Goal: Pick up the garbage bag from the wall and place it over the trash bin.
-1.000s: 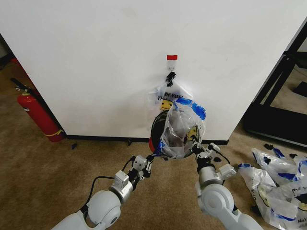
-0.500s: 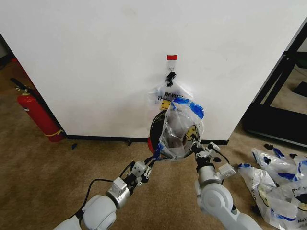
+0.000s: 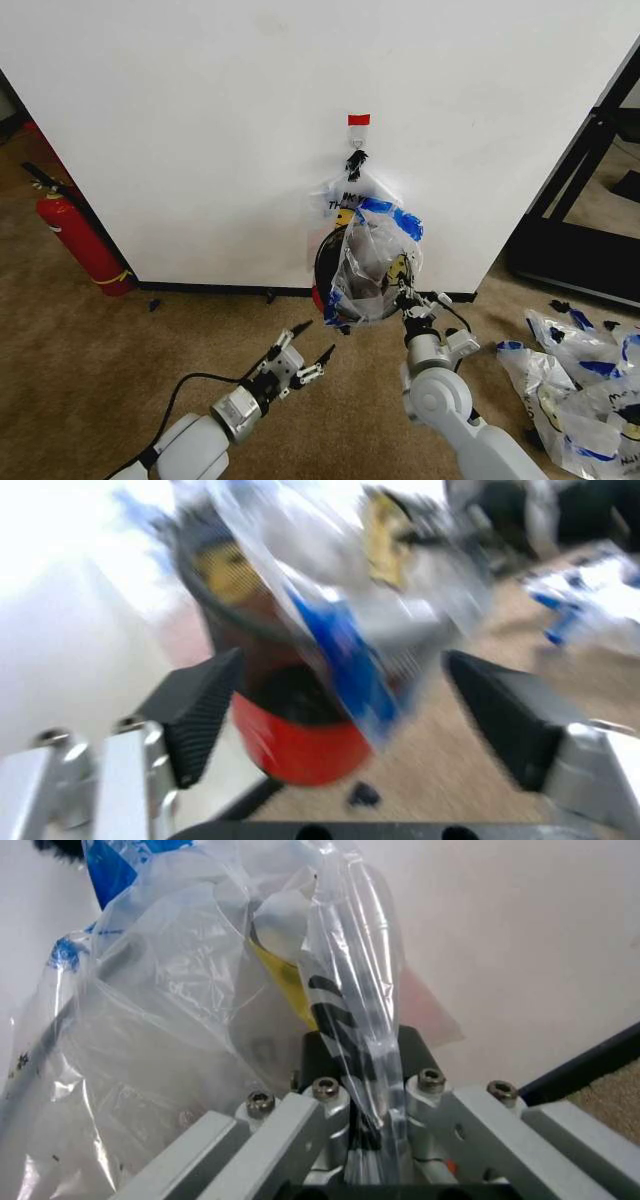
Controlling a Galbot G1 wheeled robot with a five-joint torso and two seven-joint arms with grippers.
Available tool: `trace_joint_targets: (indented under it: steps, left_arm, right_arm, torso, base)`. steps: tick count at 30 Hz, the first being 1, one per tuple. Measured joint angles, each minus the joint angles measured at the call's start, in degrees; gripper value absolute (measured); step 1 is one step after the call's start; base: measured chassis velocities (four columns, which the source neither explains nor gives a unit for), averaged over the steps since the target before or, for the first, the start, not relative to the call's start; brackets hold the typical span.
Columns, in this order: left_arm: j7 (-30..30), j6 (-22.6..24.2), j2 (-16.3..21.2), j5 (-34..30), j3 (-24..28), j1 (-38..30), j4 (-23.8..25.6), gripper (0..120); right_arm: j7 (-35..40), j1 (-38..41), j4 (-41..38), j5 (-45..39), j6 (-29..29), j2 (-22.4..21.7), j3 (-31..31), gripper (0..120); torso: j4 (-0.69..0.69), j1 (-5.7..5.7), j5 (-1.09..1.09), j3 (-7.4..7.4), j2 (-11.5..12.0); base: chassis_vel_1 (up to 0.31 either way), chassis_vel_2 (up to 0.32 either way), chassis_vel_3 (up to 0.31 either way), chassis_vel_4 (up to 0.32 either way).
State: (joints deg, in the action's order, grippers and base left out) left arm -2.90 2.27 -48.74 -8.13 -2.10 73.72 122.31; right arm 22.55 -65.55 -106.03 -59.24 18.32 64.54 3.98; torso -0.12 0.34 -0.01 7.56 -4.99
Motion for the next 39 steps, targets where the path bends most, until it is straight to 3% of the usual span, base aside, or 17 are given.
trace_joint_targets:
  steps: [6,14,19,24,27,32,39]
  left_arm:
    - [-4.8,7.2,0.4,-7.1,2.2,-5.9,3.9,100]
    - [-9.0,13.5,-0.4,-13.2,5.7,-11.5,1.5,97]
    - [-11.2,15.7,-0.8,-14.5,6.0,-12.1,0.7,85]
    - [-13.1,17.7,-1.1,-15.8,6.7,-12.9,-0.3,63]
    - [-13.5,18.1,-1.3,-16.3,7.1,-13.1,-0.6,55]
    - [-13.7,18.6,-1.5,-16.9,7.4,-13.2,0.0,32]
    - [-13.5,18.7,-1.4,-16.9,7.4,-13.0,1.0,9]
  right_arm:
    - [-4.6,-1.2,1.0,4.1,1.6,-0.1,-1.6,1]
    - [-8.1,-2.4,1.9,9.7,3.5,0.4,-3.2,1]
    - [-8.8,-2.7,1.8,10.5,3.9,0.4,-3.2,1]
    - [-9.6,-3.3,0.8,11.2,4.0,0.3,-3.4,1]
    - [-9.7,-3.4,0.4,11.4,4.0,0.3,-3.5,1]
    - [-9.8,-3.5,0.3,11.5,4.1,0.5,-3.5,1]
    - [-9.7,-3.5,0.8,11.8,4.2,0.9,-3.4,1]
  torso:
    - [-0.02,0.0,0.0,0.0,0.0]
    - [-0.02,0.0,0.0,0.0,0.0]
    - [-0.01,0.0,0.0,0.0,0.0]
    - [-0.01,0.0,0.0,0.0,0.0]
    - [-0.01,0.0,0.0,0.0,0.0]
    - [-0.01,0.0,0.01,0.0,0.0]
    - [-0.01,0.0,0.0,0.0,0.0]
  base:
    - [0.0,0.0,0.0,0.0]
    - [0.0,0.0,0.0,0.0]
    - [0.0,0.0,0.0,0.0]
    - [0.0,0.0,0.0,0.0]
    - [0.0,0.0,0.0,0.0]
    - [0.0,0.0,0.0,0.0]
    - [0.0,0.0,0.0,0.0]
